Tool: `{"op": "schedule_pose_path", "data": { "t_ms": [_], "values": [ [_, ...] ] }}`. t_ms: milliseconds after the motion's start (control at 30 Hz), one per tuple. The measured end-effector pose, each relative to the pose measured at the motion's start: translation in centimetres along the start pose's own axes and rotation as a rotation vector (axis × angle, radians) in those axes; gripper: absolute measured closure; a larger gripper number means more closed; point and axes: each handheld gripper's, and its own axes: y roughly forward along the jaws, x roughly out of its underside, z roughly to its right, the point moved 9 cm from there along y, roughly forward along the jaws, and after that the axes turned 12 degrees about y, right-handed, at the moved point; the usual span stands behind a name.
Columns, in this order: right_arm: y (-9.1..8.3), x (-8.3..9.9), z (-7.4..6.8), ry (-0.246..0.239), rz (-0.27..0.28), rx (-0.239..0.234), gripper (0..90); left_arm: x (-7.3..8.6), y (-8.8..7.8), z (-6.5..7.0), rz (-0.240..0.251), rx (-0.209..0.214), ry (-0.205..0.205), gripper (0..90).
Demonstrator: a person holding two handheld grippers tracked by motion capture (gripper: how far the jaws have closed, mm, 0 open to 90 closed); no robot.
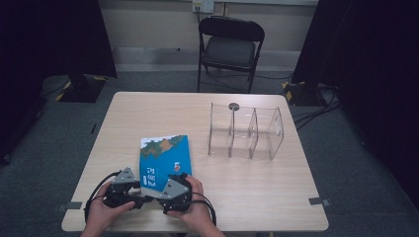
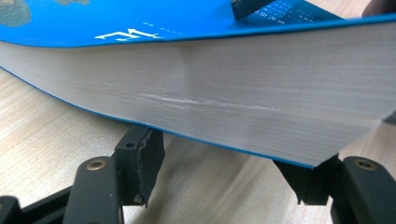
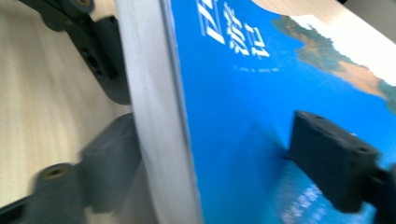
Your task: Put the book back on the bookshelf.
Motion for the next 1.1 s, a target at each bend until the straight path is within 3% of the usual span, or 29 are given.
{"op": "schedule_pose_path", "data": {
  "t_ms": [333,600,833,967,1000,1100],
  "values": [
    [-0.2,0.1,0.1,0.004,0.025,-0.002,26.8,-0.1,0.0,0.0,-0.007,-0.006,0.014,35.3],
    [-1.0,-0.3,0.0,0.008,0.041,0.022,46.8,-0.3,0.0,0.0,0.000,-0.011,0.031,35.2],
    [-1.6,-0.4,0.3,-0.008,0.022,0.032,53.1,-0.5,0.3,0.2,0.018,-0.006,0.060,35.2],
    [-1.8,-0.5,0.5,-0.011,0.004,0.022,54.0,-0.3,0.2,-0.2,0.009,-0.039,0.105,33.1],
    [-1.9,-0.4,0.6,-0.008,0.000,0.019,54.1,-0.2,0.3,-0.1,0.019,-0.037,0.088,31.6],
    [-2.0,-0.5,0.7,-0.014,-0.016,0.011,54.2,0.1,0.3,-0.5,0.025,-0.050,0.089,27.5]
  ]
}}
